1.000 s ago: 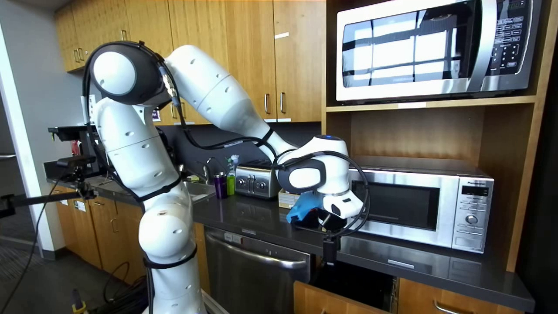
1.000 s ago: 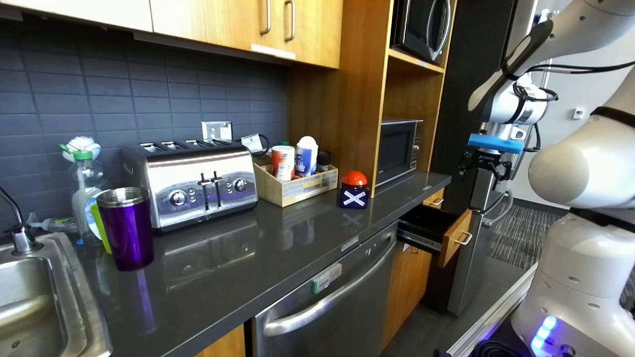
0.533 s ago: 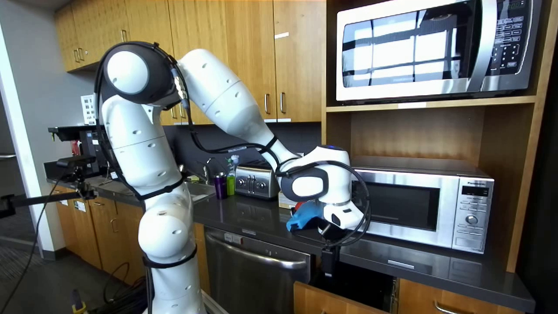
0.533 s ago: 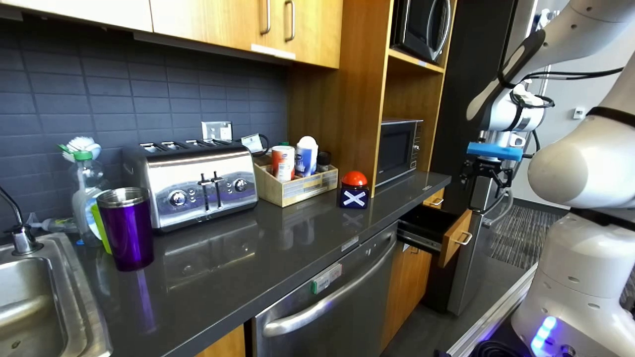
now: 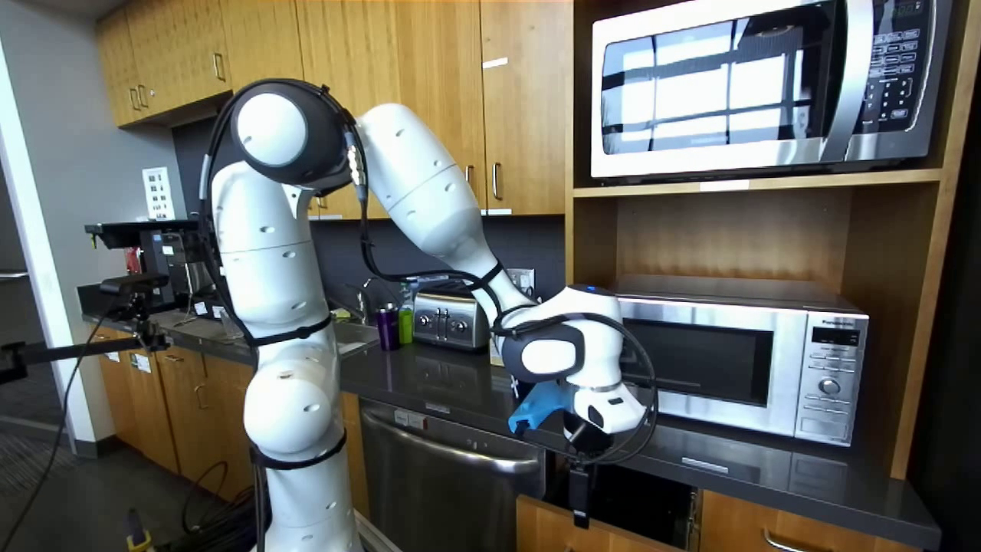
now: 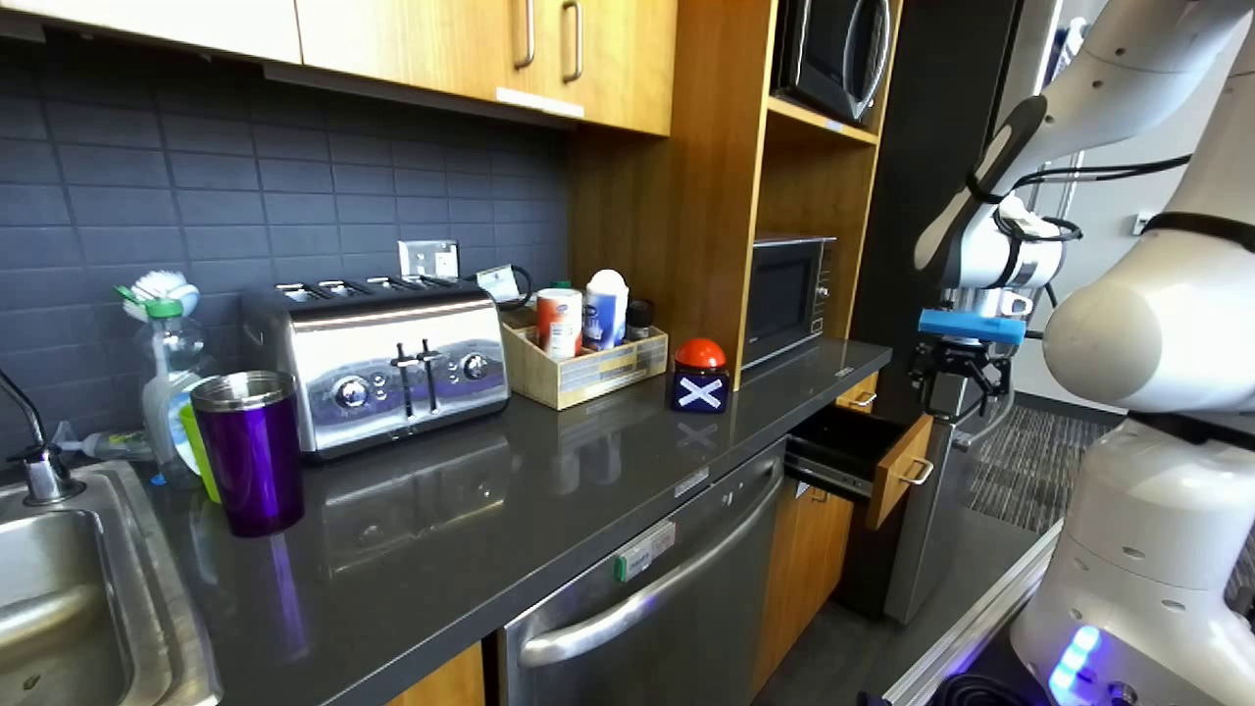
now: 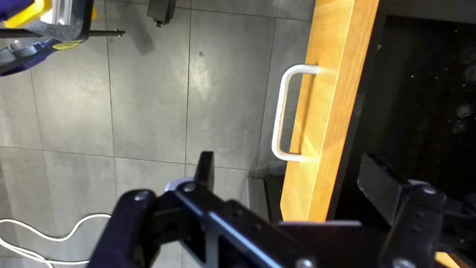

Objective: Close the open drawer

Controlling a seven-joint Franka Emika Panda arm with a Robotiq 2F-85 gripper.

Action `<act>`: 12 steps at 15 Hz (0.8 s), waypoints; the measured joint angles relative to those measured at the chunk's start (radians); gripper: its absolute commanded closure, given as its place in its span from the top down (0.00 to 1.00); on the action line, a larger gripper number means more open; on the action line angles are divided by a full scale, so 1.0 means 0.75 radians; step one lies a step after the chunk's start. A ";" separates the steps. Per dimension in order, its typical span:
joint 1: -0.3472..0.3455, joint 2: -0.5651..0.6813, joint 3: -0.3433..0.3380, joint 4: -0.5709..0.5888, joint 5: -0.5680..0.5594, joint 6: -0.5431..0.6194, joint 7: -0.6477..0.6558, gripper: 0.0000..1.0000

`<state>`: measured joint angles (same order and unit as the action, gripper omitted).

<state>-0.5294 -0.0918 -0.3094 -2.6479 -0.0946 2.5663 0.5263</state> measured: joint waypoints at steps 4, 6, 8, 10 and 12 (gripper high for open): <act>0.004 0.081 -0.026 0.025 -0.001 0.052 0.000 1.00; 0.015 0.121 -0.045 0.041 -0.001 0.075 0.000 1.00; 0.031 0.164 -0.064 0.057 -0.001 0.092 0.000 1.00; 0.051 0.209 -0.083 0.074 -0.001 0.105 0.000 1.00; 0.073 0.254 -0.105 0.092 -0.001 0.109 0.000 1.00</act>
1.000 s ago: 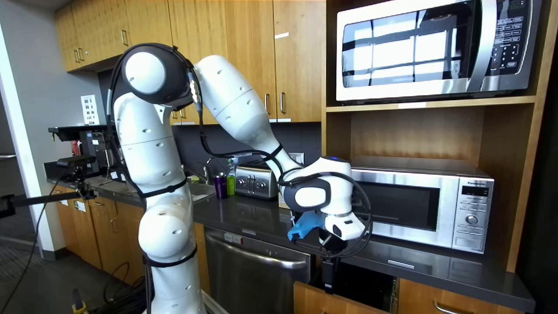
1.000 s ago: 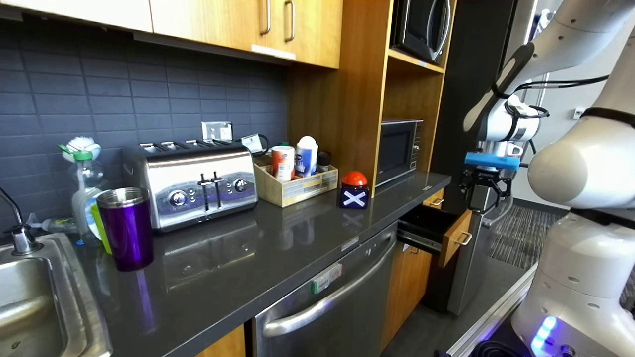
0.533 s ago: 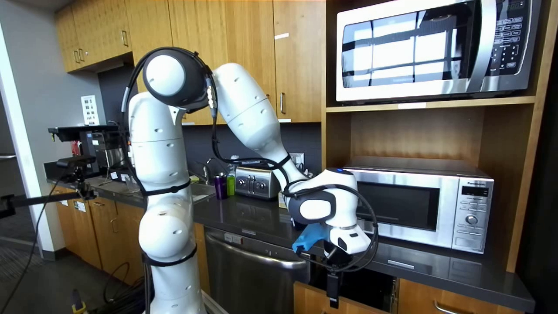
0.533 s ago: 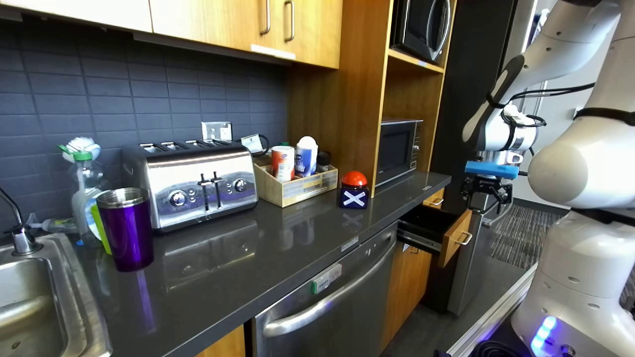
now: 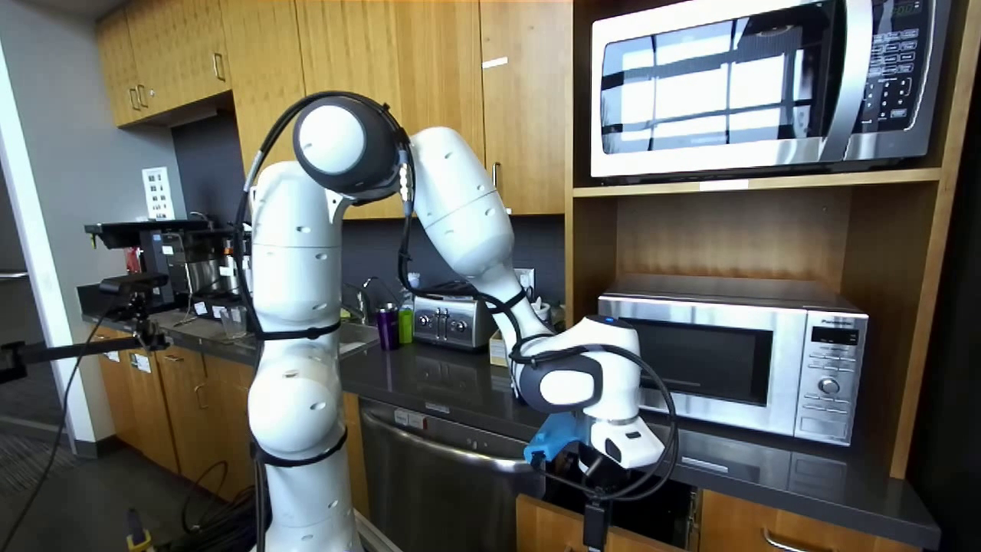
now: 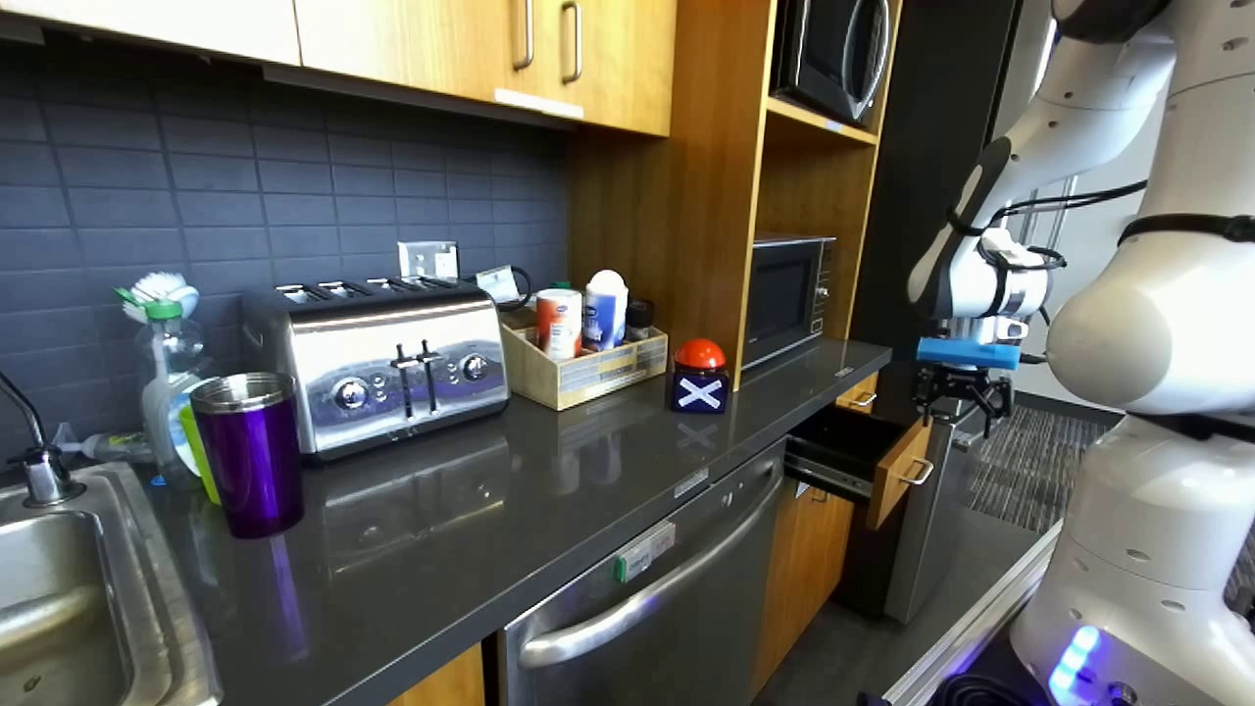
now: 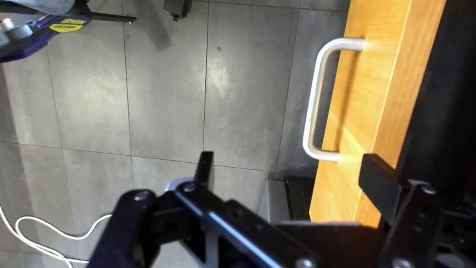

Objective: Close the open drawer

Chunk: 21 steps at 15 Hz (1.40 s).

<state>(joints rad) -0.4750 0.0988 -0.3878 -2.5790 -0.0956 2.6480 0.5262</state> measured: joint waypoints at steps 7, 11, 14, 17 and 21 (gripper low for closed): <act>0.045 0.110 -0.072 0.041 0.020 0.001 -0.009 1.00; 0.069 0.163 -0.066 0.055 0.132 0.001 -0.069 1.00; 0.085 0.199 -0.041 0.062 0.235 0.001 -0.130 1.00; 0.085 0.218 -0.012 0.078 0.343 0.001 -0.205 1.00; 0.084 0.237 0.031 0.105 0.486 0.001 -0.297 1.00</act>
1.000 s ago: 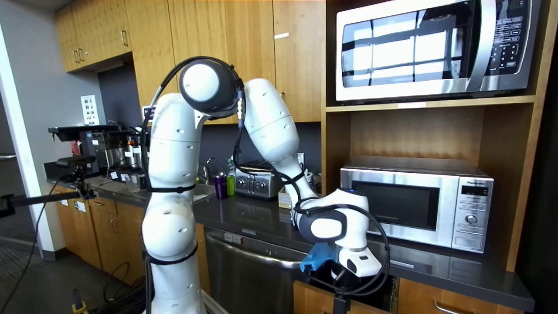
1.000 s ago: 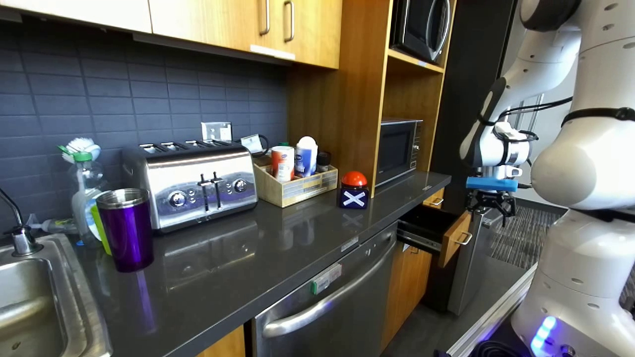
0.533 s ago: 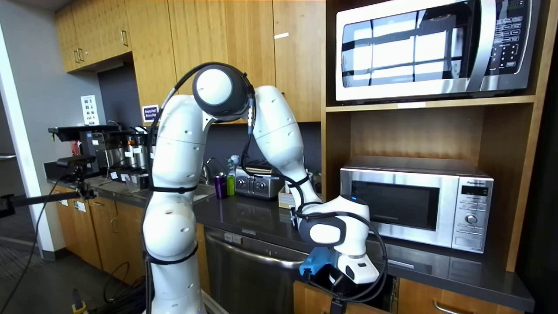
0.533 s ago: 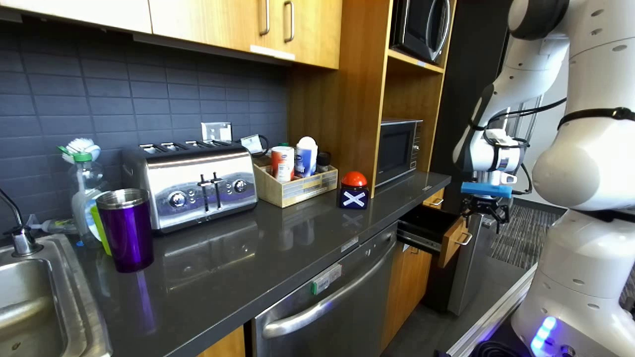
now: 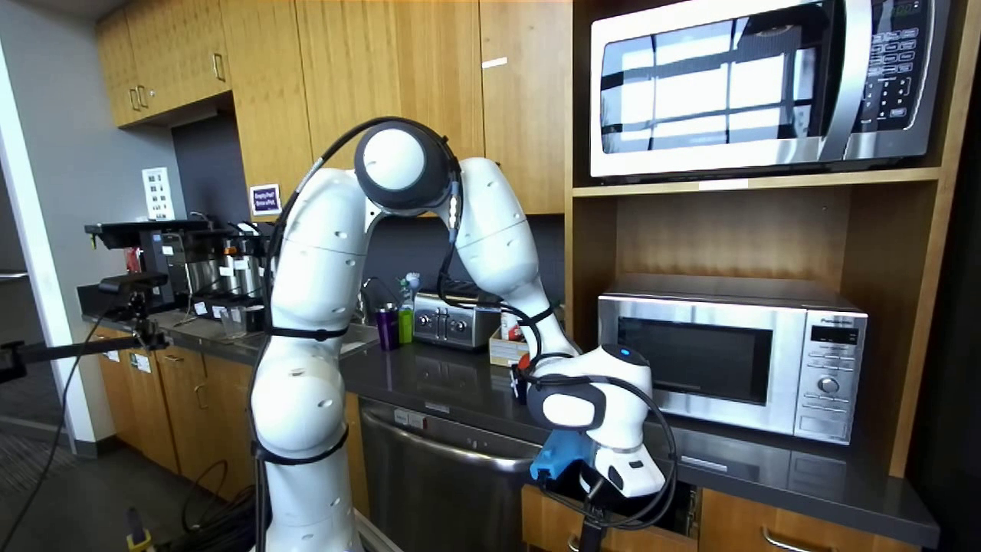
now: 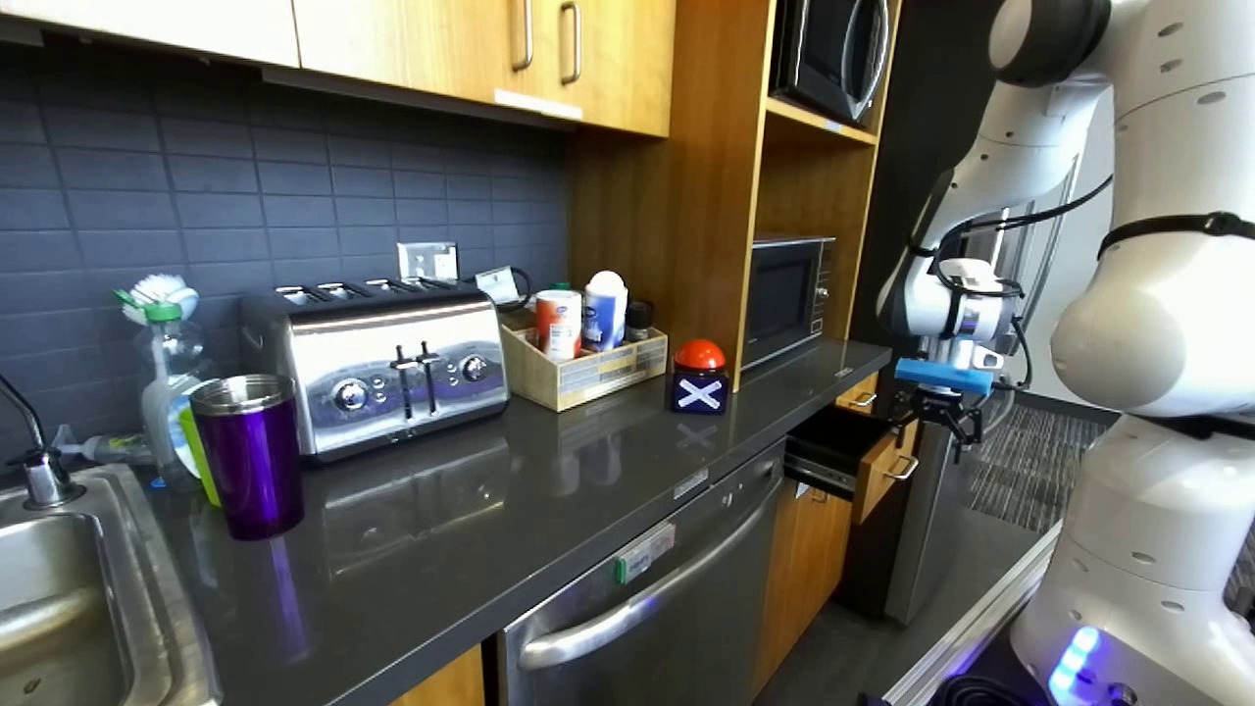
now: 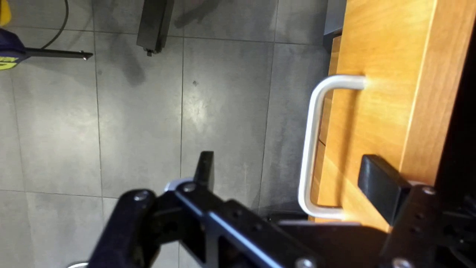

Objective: Close the open drawer

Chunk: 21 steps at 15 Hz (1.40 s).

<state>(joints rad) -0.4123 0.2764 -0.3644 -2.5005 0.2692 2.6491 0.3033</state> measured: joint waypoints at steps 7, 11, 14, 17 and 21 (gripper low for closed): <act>-0.005 0.035 0.113 0.049 0.245 0.000 -0.144 1.00; -0.009 0.057 0.201 0.081 0.416 -0.001 -0.239 1.00; -0.009 0.076 0.258 0.107 0.549 -0.001 -0.312 1.00; -0.010 0.095 0.294 0.134 0.699 -0.007 -0.406 1.00; -0.011 0.101 0.295 0.142 0.807 -0.012 -0.500 1.00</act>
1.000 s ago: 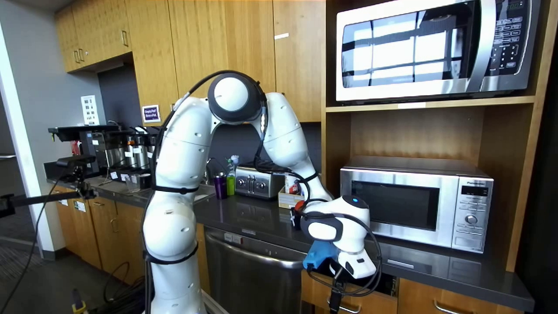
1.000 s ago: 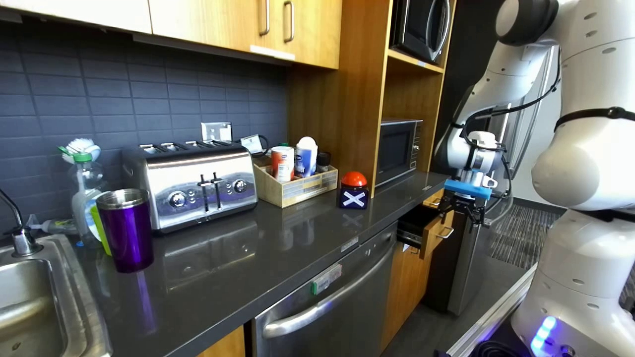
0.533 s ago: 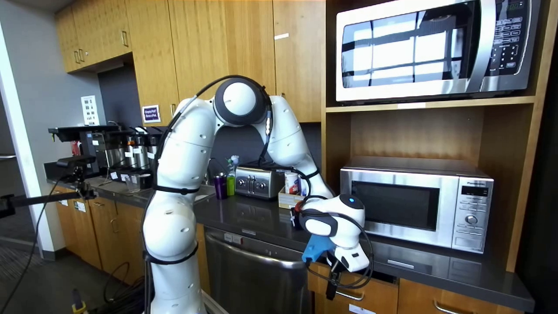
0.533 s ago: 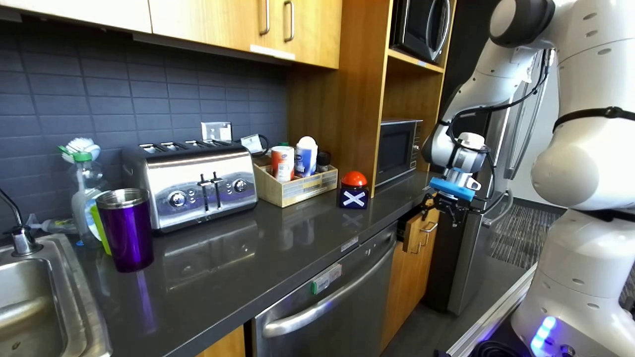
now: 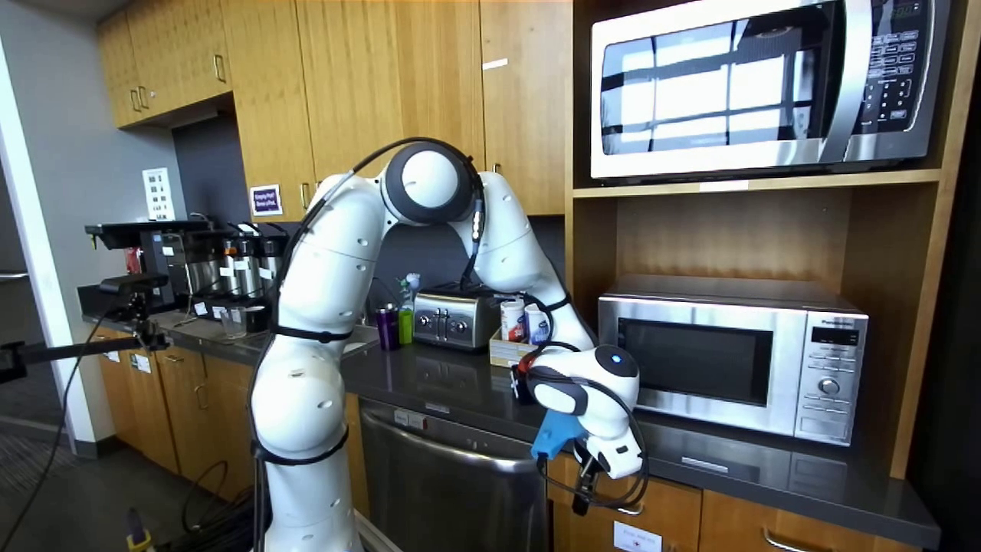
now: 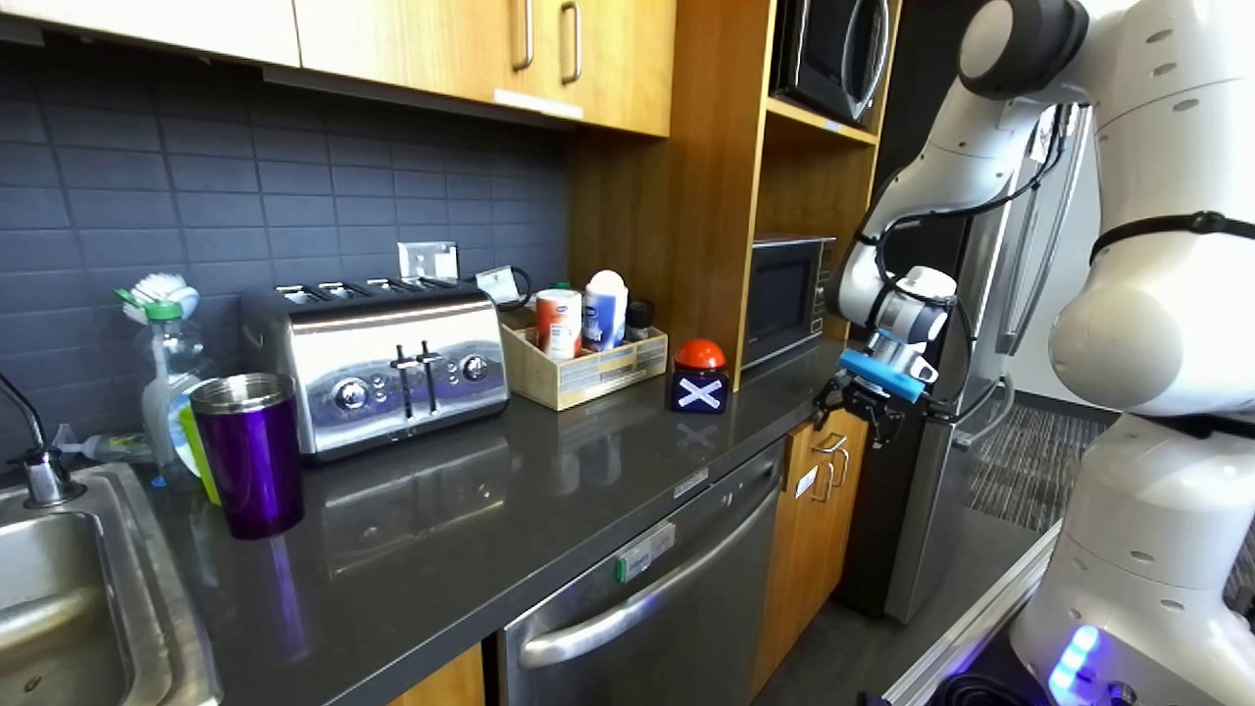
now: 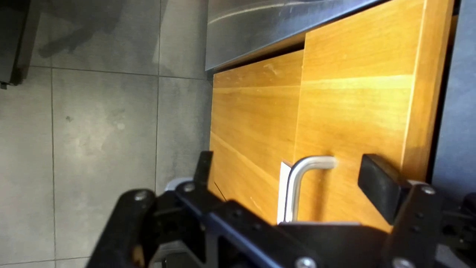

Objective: Close the open drawer

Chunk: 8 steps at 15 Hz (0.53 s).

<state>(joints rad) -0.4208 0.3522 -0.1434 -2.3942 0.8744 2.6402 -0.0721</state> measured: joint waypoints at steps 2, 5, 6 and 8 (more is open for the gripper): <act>0.000 0.000 -0.007 0.005 0.042 -0.006 -0.029 1.00; 0.000 0.001 -0.021 0.012 0.073 -0.023 -0.047 1.00; 0.001 0.001 -0.029 0.013 0.073 -0.027 -0.047 1.00; 0.002 0.001 -0.052 0.011 0.070 -0.028 -0.046 1.00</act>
<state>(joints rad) -0.4197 0.3530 -0.1827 -2.3861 0.9267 2.6189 -0.1063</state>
